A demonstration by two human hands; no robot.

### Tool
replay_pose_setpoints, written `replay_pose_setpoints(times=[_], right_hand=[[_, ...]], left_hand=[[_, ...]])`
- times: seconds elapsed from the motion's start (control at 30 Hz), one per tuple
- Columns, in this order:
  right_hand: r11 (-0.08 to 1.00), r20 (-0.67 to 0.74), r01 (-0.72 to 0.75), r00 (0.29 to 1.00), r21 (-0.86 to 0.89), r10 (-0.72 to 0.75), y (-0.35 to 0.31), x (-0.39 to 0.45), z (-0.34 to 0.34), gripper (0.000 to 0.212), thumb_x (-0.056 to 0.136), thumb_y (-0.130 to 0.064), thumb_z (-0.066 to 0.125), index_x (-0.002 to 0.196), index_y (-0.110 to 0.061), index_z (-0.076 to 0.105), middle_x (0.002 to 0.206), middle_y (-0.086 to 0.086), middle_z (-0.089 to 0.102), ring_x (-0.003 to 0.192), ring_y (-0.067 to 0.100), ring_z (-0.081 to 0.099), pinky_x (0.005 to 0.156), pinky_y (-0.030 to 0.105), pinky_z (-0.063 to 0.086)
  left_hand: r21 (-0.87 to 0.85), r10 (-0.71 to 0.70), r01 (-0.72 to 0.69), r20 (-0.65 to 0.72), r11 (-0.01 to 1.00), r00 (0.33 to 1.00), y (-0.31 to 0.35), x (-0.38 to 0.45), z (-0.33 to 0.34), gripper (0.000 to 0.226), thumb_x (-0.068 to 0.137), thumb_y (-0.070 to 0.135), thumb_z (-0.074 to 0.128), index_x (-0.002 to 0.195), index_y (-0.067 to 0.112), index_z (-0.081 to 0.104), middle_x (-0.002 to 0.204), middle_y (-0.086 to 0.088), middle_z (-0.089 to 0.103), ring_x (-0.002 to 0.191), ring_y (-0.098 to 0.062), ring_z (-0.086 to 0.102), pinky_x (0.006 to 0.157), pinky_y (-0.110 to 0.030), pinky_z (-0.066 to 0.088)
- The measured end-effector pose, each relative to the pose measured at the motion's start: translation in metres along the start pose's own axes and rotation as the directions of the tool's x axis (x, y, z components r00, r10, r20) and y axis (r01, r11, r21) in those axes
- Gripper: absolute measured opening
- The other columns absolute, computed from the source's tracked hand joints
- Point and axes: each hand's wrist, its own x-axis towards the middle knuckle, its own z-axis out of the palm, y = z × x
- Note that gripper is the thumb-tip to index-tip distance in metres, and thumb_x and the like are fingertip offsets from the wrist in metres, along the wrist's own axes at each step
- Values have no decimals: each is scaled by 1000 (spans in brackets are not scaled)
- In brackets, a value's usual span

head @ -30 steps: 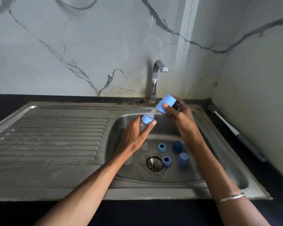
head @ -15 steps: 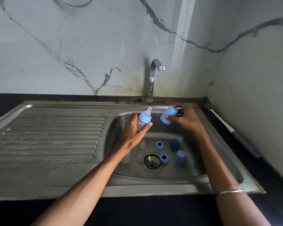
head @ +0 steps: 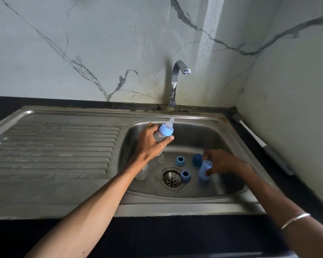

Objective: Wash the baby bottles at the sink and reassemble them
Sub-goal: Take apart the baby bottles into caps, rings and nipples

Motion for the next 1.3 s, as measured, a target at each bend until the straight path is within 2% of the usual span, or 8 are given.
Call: replay_pose_setpoints(times=[0.23,0.5,0.73,0.9,0.97,1.07,1.17,1.3], right_hand=[[984,216,-72,970,-162,107,-4,1,16,51,65,-26,88,107,-26,59,114,-4,59,92,13,59,69,23,47],[985,278,-118,949,-126,150,4,-3,33,20,80,-16,76,93,-22,61,93,-2,65,84,13,65,68,25,51],[975,243,-151,952,-160,188,-2,5,42,33,91,-16,62,124,-10,62,128,12,61,119,28,57,87,30,42],[984,291,-152,941,-90,172,4,-2,38,17,93,-22,61,108,-29,64,115,3,64,105,22,61,98,37,46],[986,319,-164,933,-44,169,5,-6,31,12,87,-27,70,95,-31,62,105,0,66,95,18,63,91,37,50],[973,245,-181,946,-143,212,8,-5,18,38,69,-39,85,94,-29,59,96,-4,65,81,11,63,69,28,50],[991,112,-122,987,50,116,5,-3,4,28,75,-35,82,85,-25,59,79,-5,66,69,7,65,64,24,49],[901,23,-1,1000,433,-10,-32,8,-21,16,86,-29,73,94,-19,63,89,2,70,75,11,70,69,25,56]], left_hand=[[56,65,-67,33,996,997,4,-4,-5,32,71,32,89,93,15,72,87,5,61,69,5,50,62,-7,35],[20,36,-36,22,999,999,-5,0,3,35,67,35,89,92,15,74,87,3,64,73,-3,55,64,-18,42],[18,48,-49,48,999,998,-7,0,7,36,67,36,89,92,16,74,84,2,62,74,-9,55,64,-22,42],[40,50,-52,53,998,997,-5,-1,4,38,68,37,89,94,15,74,85,1,63,73,-8,56,65,-24,45],[45,60,-63,61,997,996,-5,-1,4,38,68,39,88,96,17,74,87,2,63,74,-3,55,65,-23,45],[24,62,-63,53,998,997,-6,-1,6,42,66,48,83,95,20,73,86,3,63,75,-4,56,65,-27,48],[30,65,-66,43,997,997,-8,-1,10,44,63,55,78,91,21,72,84,4,61,73,-6,56,64,-33,51],[64,70,-74,59,995,996,-10,-2,13,39,64,56,77,89,28,68,84,8,58,73,-3,55,63,-32,48]])
